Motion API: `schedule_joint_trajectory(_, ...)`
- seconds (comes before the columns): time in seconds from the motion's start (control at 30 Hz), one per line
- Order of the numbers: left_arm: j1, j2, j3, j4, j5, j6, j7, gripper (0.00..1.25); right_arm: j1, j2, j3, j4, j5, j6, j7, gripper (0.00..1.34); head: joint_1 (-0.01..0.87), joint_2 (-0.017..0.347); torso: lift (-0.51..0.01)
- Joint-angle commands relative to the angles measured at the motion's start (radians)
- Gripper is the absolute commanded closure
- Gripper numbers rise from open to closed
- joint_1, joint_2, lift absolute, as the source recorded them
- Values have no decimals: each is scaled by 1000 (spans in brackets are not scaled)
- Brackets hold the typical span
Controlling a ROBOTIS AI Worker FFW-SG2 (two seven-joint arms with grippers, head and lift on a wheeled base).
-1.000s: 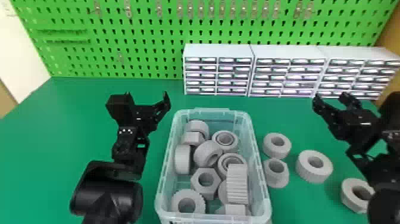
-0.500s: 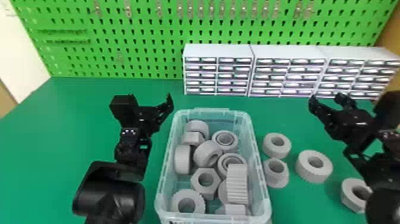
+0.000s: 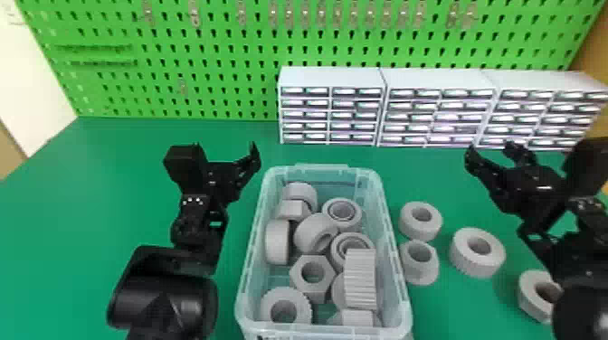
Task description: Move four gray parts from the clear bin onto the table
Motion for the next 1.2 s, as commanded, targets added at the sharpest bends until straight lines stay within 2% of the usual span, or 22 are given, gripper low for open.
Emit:
schedule_joint_trajectory(0.0, 0, 0, 10, -2, -6, 0, -5, 99, 2, 0, -2, -1, 0, 0, 0, 524, 693, 72, -52)
schedule_joint_trajectory(0.67, 14, 0, 76, -32, -31, 0, -5, 99, 3, 0, -5, 0, -5, 6, 0, 524, 693, 72, -52)
schedule_joint_trajectory(1.17, 25, -1, 70, -35, -29, 29, -6, 99, 0, -8, 1, 0, -5, 15, 0, 524, 693, 72, -52)
